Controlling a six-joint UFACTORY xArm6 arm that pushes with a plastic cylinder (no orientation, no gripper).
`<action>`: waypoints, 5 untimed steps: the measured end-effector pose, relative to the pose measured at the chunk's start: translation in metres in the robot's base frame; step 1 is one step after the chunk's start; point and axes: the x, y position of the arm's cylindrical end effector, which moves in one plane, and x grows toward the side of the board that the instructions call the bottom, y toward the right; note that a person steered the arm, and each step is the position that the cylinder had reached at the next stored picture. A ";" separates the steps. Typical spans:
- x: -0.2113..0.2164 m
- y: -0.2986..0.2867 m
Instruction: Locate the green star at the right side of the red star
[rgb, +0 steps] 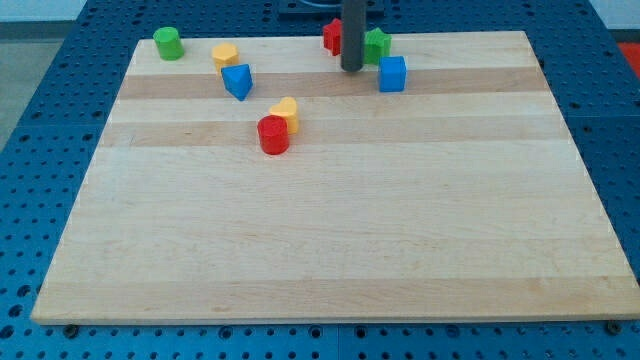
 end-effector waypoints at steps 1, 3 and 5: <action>-0.003 -0.009; -0.009 0.009; -0.017 0.049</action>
